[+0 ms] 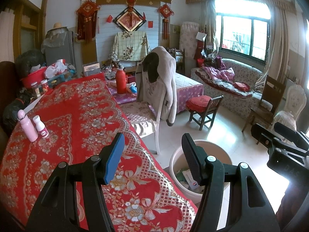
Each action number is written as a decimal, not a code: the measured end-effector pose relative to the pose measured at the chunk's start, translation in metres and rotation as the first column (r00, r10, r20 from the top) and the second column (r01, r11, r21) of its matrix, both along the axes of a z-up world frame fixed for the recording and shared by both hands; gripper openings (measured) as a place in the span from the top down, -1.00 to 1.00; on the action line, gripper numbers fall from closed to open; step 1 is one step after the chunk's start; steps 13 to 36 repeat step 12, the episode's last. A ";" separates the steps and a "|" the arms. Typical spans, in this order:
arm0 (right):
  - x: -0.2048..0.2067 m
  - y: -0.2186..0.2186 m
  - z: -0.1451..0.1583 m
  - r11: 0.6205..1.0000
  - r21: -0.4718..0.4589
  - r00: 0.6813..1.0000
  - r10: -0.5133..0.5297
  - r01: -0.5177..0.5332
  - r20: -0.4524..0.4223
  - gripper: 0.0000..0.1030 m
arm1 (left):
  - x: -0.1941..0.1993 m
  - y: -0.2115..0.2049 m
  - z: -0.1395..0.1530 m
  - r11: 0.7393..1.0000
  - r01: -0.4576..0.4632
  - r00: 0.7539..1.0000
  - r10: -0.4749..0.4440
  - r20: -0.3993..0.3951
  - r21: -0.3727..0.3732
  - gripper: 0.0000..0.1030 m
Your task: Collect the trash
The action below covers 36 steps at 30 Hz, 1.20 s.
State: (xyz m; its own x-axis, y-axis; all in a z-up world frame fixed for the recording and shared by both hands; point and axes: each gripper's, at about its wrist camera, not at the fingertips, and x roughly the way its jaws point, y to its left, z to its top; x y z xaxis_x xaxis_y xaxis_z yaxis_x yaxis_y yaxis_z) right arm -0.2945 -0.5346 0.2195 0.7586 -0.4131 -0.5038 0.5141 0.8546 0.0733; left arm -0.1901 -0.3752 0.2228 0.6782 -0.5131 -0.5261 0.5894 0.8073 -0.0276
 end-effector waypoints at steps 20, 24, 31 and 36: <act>0.002 0.000 -0.011 1.000 0.005 1.000 0.008 -0.008 -0.022 -0.58 | 0.015 0.006 -0.011 1.000 -0.014 0.999 0.014 -0.029 0.002 -0.17; 0.002 0.000 -0.011 1.000 0.005 1.000 0.008 -0.008 -0.022 -0.58 | 0.015 0.006 -0.011 1.000 -0.014 0.999 0.014 -0.029 0.002 -0.17; 0.002 0.000 -0.011 1.000 0.005 1.000 0.008 -0.008 -0.022 -0.58 | 0.015 0.006 -0.011 1.000 -0.014 0.999 0.014 -0.029 0.002 -0.17; 0.002 0.000 -0.011 1.000 0.005 1.000 0.008 -0.008 -0.022 -0.58 | 0.015 0.006 -0.011 1.000 -0.014 0.999 0.014 -0.029 0.002 -0.17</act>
